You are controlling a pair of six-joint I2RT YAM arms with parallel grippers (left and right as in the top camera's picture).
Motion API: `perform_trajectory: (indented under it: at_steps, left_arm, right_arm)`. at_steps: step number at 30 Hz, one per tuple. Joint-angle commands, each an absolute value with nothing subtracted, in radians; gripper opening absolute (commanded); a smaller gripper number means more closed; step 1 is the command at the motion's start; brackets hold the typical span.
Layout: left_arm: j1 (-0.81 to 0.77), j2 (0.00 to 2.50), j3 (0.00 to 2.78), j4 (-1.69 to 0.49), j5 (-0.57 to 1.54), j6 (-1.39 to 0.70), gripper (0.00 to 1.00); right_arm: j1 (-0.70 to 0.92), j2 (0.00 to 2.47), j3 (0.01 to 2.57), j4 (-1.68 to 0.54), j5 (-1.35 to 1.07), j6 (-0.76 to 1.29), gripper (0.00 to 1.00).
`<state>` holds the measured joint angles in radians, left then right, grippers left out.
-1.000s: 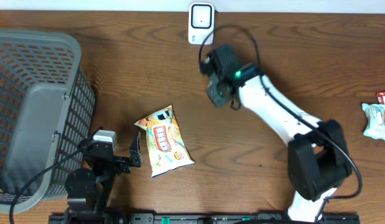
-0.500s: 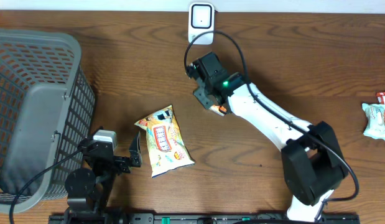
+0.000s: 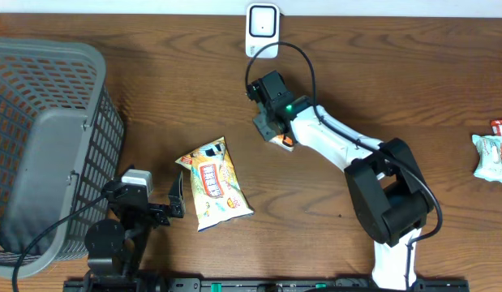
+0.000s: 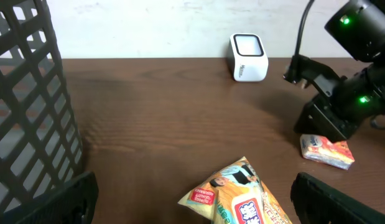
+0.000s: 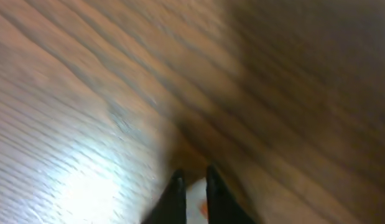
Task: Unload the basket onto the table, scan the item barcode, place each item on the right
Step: 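Grasp the orange Kleenex box with the right gripper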
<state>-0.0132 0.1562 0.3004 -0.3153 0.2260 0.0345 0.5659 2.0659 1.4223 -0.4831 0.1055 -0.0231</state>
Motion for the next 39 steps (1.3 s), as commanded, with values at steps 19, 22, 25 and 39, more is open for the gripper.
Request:
perform_trajectory:
  at_steps: [19, 22, 25, 39]
  left_arm:
    - [-0.010, 0.155, 0.298, -0.315, 0.220, 0.048, 0.99]
    - [-0.010, 0.155, 0.298, -0.315, 0.220, 0.048, 0.99]
    - [-0.010, 0.155, 0.298, -0.315, 0.220, 0.048, 0.99]
    - [-0.010, 0.155, 0.298, -0.315, 0.220, 0.048, 0.99]
  right_arm:
    - [0.563, 2.037, 1.449, -1.131, 0.241, -0.114, 0.01]
    - [0.563, 1.992, 1.491, -1.135, 0.195, -0.099, 0.01]
    - [0.555, 1.927, 1.532, -1.137, 0.194, 0.032, 0.01]
    - [0.420, 1.839, 1.433, -0.999, -0.010, 0.482, 0.40]
